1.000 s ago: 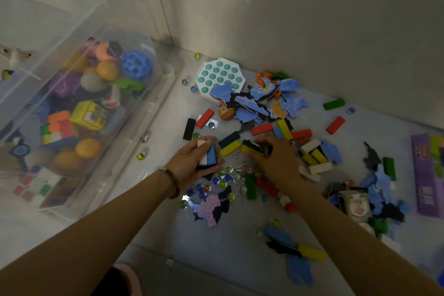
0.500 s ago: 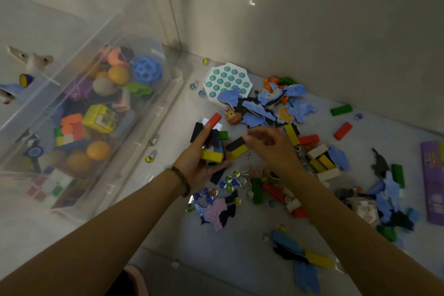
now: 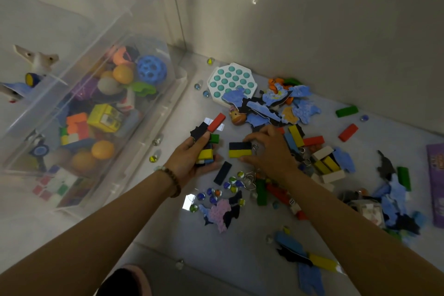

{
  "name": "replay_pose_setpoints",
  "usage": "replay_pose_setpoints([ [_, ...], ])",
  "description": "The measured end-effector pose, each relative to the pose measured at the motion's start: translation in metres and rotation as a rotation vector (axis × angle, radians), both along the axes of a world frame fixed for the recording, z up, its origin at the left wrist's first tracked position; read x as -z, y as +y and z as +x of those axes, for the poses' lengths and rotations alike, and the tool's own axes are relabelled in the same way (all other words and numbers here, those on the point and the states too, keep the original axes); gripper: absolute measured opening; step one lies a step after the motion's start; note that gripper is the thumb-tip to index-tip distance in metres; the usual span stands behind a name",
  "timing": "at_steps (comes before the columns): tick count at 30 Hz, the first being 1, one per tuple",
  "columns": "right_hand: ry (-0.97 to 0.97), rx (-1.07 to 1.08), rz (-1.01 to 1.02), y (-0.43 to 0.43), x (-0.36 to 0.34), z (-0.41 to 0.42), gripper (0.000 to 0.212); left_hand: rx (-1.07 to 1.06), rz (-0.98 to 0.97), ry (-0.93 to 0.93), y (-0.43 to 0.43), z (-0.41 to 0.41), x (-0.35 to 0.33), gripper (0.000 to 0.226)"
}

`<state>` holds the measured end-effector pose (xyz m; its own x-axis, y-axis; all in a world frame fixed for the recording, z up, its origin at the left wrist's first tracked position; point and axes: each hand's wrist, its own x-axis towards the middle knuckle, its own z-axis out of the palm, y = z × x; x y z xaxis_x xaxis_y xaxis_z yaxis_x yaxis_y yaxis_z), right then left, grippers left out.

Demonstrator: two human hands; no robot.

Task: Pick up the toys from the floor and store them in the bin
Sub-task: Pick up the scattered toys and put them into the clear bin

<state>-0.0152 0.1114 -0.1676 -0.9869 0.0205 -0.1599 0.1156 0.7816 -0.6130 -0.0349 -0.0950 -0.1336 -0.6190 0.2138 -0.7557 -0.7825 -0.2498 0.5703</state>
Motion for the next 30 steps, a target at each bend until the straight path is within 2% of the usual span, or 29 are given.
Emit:
replay_pose_setpoints([
  [4, 0.007, 0.077, -0.040, 0.000, 0.001, 0.008, 0.041, 0.009, -0.055, 0.056, -0.002, -0.001, -0.005, 0.021],
  [7, -0.012, 0.313, -0.263, -0.001, -0.024, 0.009, 0.030, 0.022, -0.096, 0.123, 0.000, -0.006, -0.025, 0.017],
  [9, -0.028, 0.385, -0.423, -0.001, -0.059, 0.002, 0.022, 0.042, -0.096, 0.202, 0.002, -0.012, -0.052, 0.017],
  [12, -0.077, 0.341, -0.743, -0.011, -0.129, -0.013, 0.012, 0.075, -0.109, 0.392, 0.003, -0.024, -0.114, 0.020],
  [14, -0.044, 0.239, -0.886, -0.029, -0.174, -0.026, 0.012, 0.086, -0.183, 0.538, -0.008, -0.032, -0.161, 0.014],
  [17, 0.079, 0.099, -0.887, -0.073, -0.227, -0.052, 0.014, 0.026, -0.300, 0.724, -0.043, -0.045, -0.222, 0.009],
  [19, 0.169, 0.038, -0.852, -0.111, -0.247, -0.074, 0.016, -0.067, -0.365, 0.780, -0.078, -0.055, -0.248, 0.014],
  [23, 0.219, -0.063, -0.708, -0.186, -0.254, -0.108, 0.025, -0.131, -0.453, 0.709, -0.148, -0.072, -0.255, 0.014],
  [25, 0.221, -0.116, -0.597, -0.206, -0.246, -0.116, 0.037, -0.013, -0.535, 0.603, -0.174, -0.078, -0.245, 0.033],
  [27, 0.212, -0.099, -0.572, -0.208, -0.239, -0.118, 0.047, 0.149, -0.758, 0.516, -0.191, -0.082, -0.233, 0.057],
  [28, 0.225, -0.070, -0.580, -0.203, -0.236, -0.117, 0.047, 0.169, -0.827, 0.511, -0.194, -0.085, -0.229, 0.064],
  [30, 0.269, -0.028, -0.582, -0.185, -0.228, -0.112, 0.043, 0.147, -0.845, 0.548, -0.187, -0.090, -0.225, 0.070],
])
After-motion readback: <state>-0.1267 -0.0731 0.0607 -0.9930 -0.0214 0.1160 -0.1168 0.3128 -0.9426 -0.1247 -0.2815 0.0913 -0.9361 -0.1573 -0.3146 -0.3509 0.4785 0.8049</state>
